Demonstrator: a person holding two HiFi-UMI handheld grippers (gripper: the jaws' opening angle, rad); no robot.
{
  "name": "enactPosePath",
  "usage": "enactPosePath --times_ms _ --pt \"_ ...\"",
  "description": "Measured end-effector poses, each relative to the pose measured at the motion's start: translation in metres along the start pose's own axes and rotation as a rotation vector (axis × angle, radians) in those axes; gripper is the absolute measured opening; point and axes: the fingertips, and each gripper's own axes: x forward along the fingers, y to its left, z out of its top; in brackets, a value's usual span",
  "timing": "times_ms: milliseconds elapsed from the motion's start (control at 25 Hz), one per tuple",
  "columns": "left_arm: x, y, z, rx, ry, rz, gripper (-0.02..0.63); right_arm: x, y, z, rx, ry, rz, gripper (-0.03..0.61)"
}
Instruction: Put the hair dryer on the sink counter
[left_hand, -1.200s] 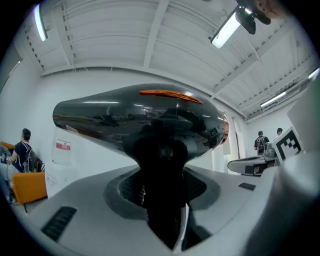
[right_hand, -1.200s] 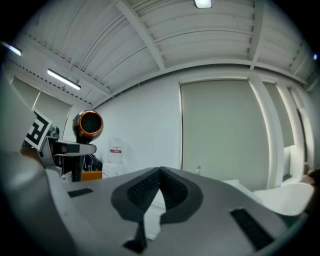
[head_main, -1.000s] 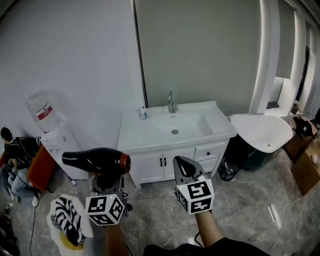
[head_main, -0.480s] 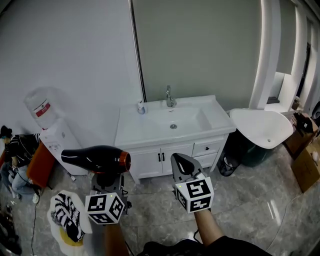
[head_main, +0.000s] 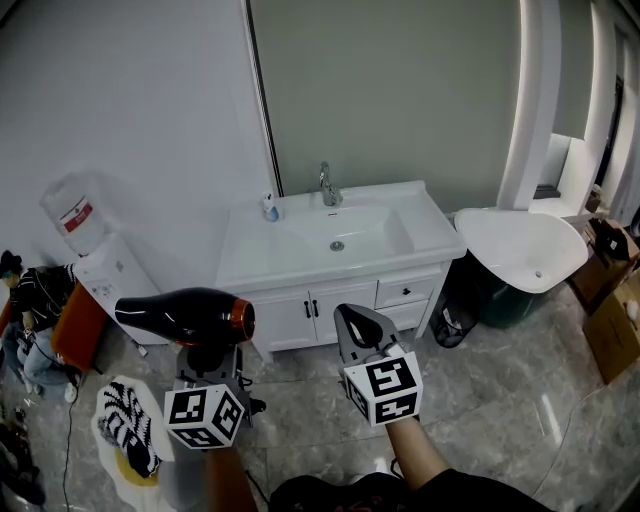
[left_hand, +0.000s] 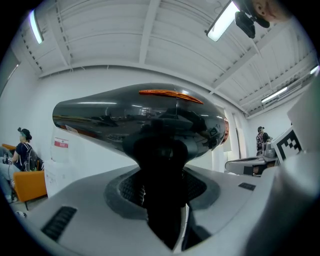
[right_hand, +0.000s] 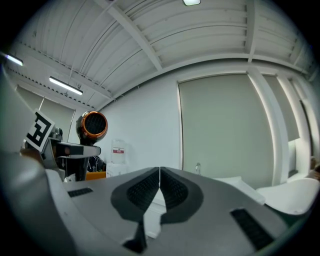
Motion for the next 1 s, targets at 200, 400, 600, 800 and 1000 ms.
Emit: enactPosePath --times_ms 200,400,600,800,1000 --pt "0.016 -0.015 -0.008 0.005 0.014 -0.001 0.178 0.002 -0.020 -0.012 0.006 0.019 0.008 0.020" --pt "0.035 -0.020 -0.010 0.008 0.010 -0.002 0.178 0.013 -0.034 -0.016 0.001 0.021 0.019 0.021" --pt "0.060 -0.016 -0.012 0.021 0.002 -0.019 0.178 0.032 -0.048 -0.021 0.007 0.018 0.003 0.021" --pt "0.093 0.008 -0.019 0.021 -0.002 -0.019 0.178 0.070 -0.052 -0.031 -0.002 0.029 -0.001 0.020" --pt "0.136 0.033 -0.027 0.027 0.011 -0.042 0.178 0.118 -0.062 -0.032 0.000 0.032 -0.027 0.021"
